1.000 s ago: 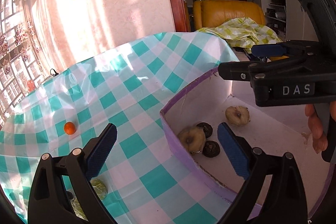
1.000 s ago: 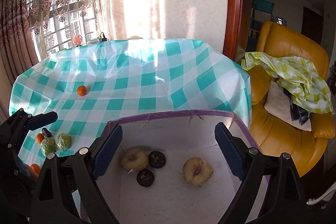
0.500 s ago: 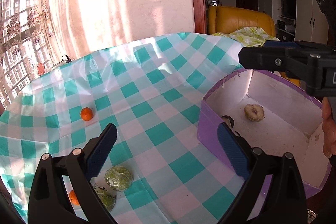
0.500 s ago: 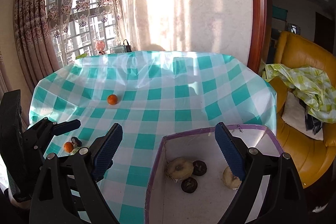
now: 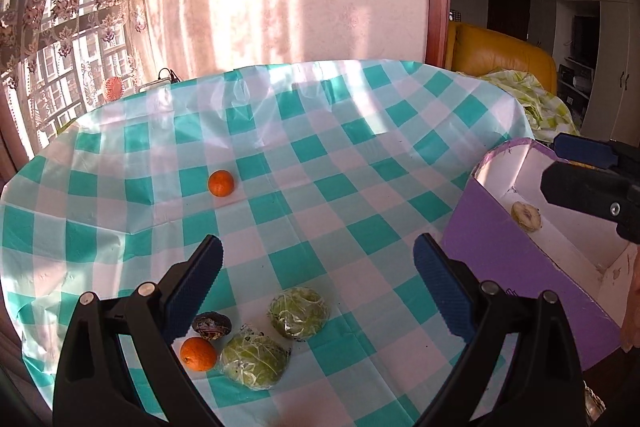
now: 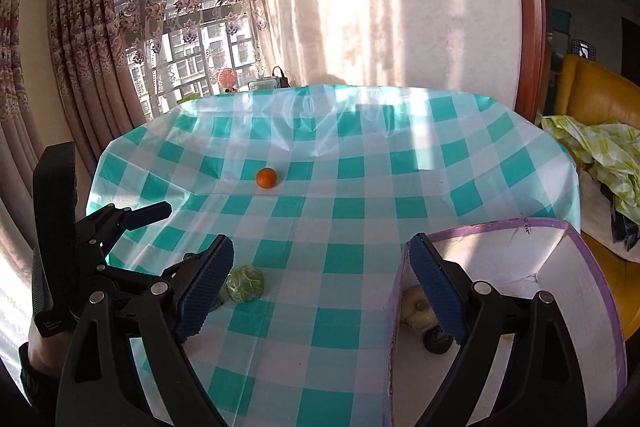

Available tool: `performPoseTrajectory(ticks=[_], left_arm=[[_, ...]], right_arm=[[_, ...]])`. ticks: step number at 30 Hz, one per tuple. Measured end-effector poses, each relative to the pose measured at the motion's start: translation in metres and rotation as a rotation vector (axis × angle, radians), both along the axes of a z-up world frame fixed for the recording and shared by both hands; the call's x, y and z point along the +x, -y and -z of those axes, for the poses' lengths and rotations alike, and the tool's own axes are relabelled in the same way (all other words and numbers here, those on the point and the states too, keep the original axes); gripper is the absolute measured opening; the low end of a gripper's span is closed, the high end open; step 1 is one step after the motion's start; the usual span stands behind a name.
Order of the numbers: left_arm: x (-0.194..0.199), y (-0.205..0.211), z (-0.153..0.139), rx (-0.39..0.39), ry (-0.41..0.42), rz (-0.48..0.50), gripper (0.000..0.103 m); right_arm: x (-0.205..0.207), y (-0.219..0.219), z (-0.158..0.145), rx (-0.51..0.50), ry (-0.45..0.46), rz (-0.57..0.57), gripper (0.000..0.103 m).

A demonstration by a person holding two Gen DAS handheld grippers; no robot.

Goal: Organize fruits
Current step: 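Withdraw both open tools from the box back over the table, then grasp a dark passion fruit with the left tool while the right tool grasps a wrapped cabbage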

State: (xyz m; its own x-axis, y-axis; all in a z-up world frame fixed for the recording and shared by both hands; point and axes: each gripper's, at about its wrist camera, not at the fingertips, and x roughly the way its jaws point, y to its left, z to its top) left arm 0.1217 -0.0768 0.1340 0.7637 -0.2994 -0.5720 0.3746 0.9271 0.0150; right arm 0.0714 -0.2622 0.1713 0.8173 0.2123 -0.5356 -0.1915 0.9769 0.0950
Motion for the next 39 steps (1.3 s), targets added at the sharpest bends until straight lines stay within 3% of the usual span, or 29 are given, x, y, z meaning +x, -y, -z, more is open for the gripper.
performPoseTrajectory(ticks=[7, 13, 21, 32, 39], left_arm=[[0.009, -0.052, 0.009, -0.025, -0.027, -0.093, 0.096], [0.012, -0.085, 0.034, -0.030, -0.075, -0.151, 0.096], [0.026, -0.107, 0.064, -0.056, -0.139, -0.193, 0.095], [0.041, -0.099, 0.096, -0.043, -0.224, -0.132, 0.068], [0.049, -0.094, 0.104, -0.038, -0.238, -0.120, 0.065]], right_arm=[[0.011, -0.029, 0.034, -0.015, -0.060, -0.043, 0.087], [0.027, -0.045, 0.066, -0.021, -0.120, -0.063, 0.087], [0.050, -0.064, 0.104, -0.028, -0.188, -0.068, 0.087], [0.075, -0.086, 0.143, -0.058, -0.246, -0.076, 0.087], [0.085, -0.096, 0.153, -0.076, -0.247, -0.092, 0.087]])
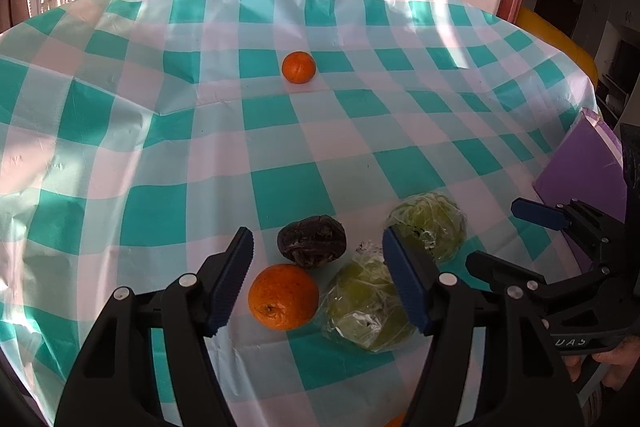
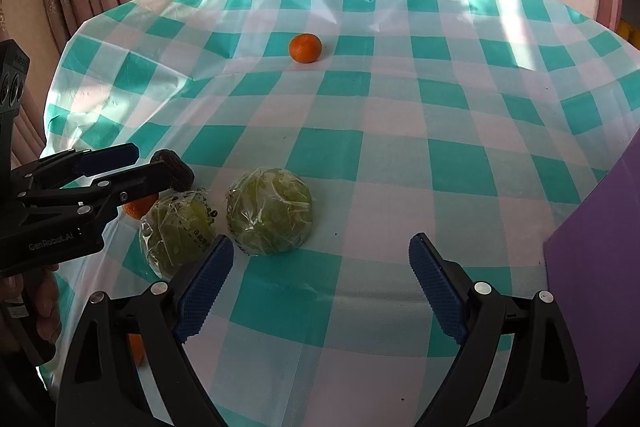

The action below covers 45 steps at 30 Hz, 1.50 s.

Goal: Organize fruits
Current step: 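Grasp a dark passion fruit with the left tool while the right tool grasps a wrapped cabbage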

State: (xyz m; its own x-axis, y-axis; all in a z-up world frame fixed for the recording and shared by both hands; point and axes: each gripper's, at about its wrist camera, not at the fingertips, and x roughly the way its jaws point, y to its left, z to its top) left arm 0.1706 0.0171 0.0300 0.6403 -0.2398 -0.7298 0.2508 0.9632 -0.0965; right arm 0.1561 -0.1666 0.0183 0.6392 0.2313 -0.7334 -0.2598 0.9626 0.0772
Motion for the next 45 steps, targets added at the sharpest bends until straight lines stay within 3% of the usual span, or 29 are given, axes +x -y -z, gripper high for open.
performPoseTrajectory(ticks=[13, 26, 37, 45], left_arm=[[0.011, 0.004, 0.013, 0.019, -0.024, 0.023, 0.045], [0.018, -0.002, 0.019, 0.011, -0.018, 0.017, 0.044], [0.017, -0.018, 0.019, -0.048, -0.003, -0.003, 0.040], [0.016, -0.045, 0.011, -0.096, 0.047, -0.111, 0.040]], right_arm=[[0.016, -0.014, 0.010, -0.012, -0.017, -0.043, 0.087], [0.029, -0.028, 0.016, -0.036, -0.049, -0.082, 0.086], [0.024, -0.035, 0.016, -0.056, -0.020, -0.114, 0.057], [0.023, -0.034, 0.015, -0.054, -0.018, -0.099, 0.055]])
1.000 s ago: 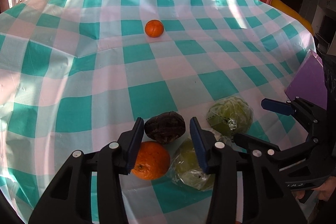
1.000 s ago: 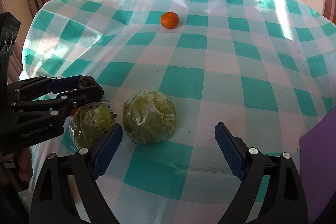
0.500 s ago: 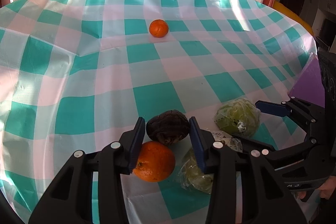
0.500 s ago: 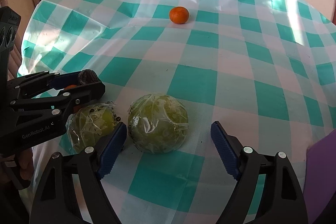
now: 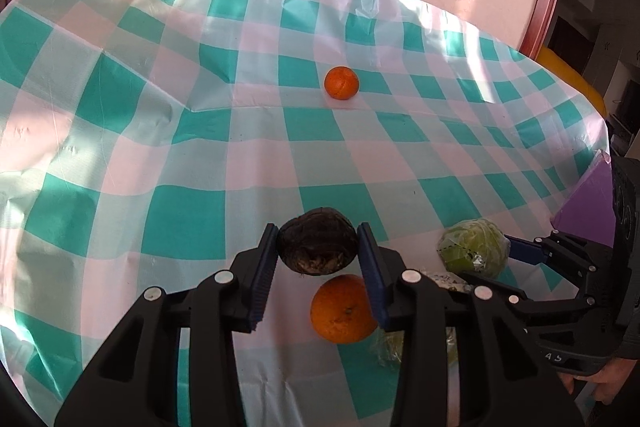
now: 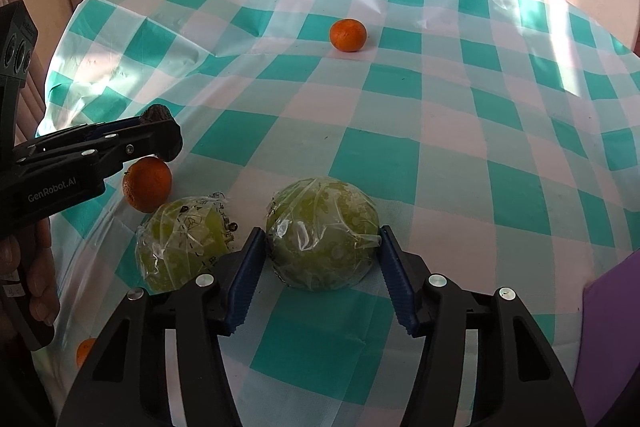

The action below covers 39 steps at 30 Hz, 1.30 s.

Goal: Organize fruits
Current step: 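Grasp a dark passion fruit with the left tool while the right tool grasps a wrapped cabbage, then lift the passion fruit and cabbage and carry both toward the purple box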

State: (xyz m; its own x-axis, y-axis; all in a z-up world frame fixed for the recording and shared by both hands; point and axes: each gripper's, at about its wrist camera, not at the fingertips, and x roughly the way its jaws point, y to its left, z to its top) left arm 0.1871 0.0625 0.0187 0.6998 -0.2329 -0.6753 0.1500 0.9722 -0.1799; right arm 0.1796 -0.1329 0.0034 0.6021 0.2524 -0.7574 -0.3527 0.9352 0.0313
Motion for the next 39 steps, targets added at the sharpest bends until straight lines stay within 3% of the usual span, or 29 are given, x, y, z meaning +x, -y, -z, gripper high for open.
performPoseTrajectory(ticks=[6, 15, 16, 18, 31, 36, 38, 39], left_arm=[[0.004, -0.034, 0.004, 0.005, -0.032, -0.145, 0.040], [0.009, -0.032, 0.015, 0.019, -0.084, -0.128, 0.041], [0.008, -0.032, 0.015, 0.014, -0.080, -0.128, 0.043], [0.010, -0.032, 0.016, 0.005, -0.082, -0.128, 0.056], [0.016, -0.035, 0.014, -0.014, -0.068, -0.155, 0.056], [0.024, -0.033, 0.016, 0.000, -0.088, -0.157, 0.051], [0.026, -0.033, 0.017, 0.010, -0.094, -0.162, 0.038], [0.027, -0.033, 0.017, 0.014, -0.094, -0.160, 0.038]], right_arm=[[0.000, -0.001, 0.000, -0.001, 0.000, 0.004, 0.055], [0.000, 0.001, 0.000, 0.000, 0.000, 0.012, 0.056], [0.000, 0.001, 0.000, 0.000, -0.001, 0.012, 0.056], [0.000, 0.001, 0.000, 0.001, 0.000, 0.012, 0.056], [0.000, -0.001, 0.000, -0.001, 0.000, 0.016, 0.056], [0.001, 0.003, 0.000, -0.009, 0.003, 0.046, 0.056], [0.000, 0.002, 0.000, -0.025, 0.010, 0.054, 0.059], [0.000, 0.001, 0.000, -0.024, 0.010, 0.055, 0.059]])
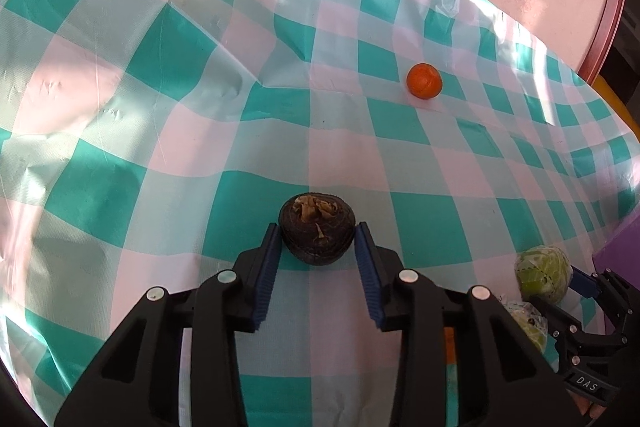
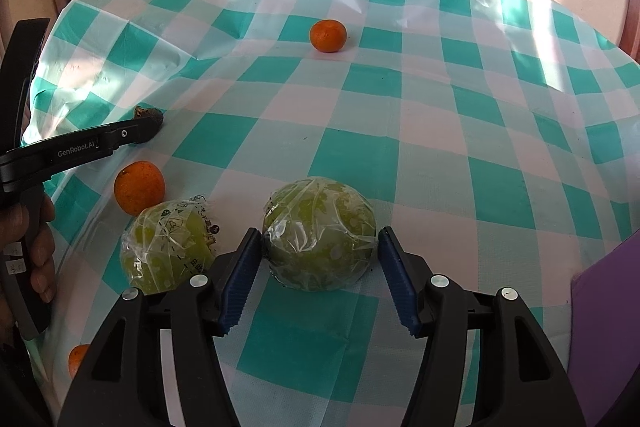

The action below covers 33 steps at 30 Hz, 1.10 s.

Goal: Organize fruits
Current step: 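Lift the passion fruit and cabbage and carry both toward the purple box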

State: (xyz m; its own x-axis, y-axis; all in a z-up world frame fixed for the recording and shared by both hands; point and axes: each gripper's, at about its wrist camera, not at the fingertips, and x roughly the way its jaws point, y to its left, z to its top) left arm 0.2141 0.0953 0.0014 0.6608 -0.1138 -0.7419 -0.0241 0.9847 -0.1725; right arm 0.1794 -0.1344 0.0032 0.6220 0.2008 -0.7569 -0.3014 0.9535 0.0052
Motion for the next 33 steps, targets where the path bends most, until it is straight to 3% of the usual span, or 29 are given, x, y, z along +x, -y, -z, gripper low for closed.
performPoseTrajectory(ticks=[6, 20, 29, 32, 33], left_arm=[[-0.004, 0.002, -0.002, 0.016, 0.001, -0.010, 0.036], [-0.043, 0.034, -0.054, 0.060, 0.114, 0.060, 0.036], [-0.061, 0.067, -0.060, 0.080, 0.120, 0.140, 0.036], [-0.064, 0.078, -0.059, 0.082, 0.119, 0.170, 0.036], [-0.064, 0.081, -0.059, 0.082, 0.119, 0.178, 0.036]], right_arm=[[0.000, 0.001, 0.000, 0.030, -0.008, -0.003, 0.055], [-0.020, 0.023, -0.013, 0.067, 0.024, 0.049, 0.055], [-0.049, 0.047, 0.000, 0.058, -0.070, 0.072, 0.055], [-0.053, 0.048, -0.002, 0.034, -0.066, 0.074, 0.058], [-0.053, 0.048, -0.003, 0.026, -0.055, 0.081, 0.064]])
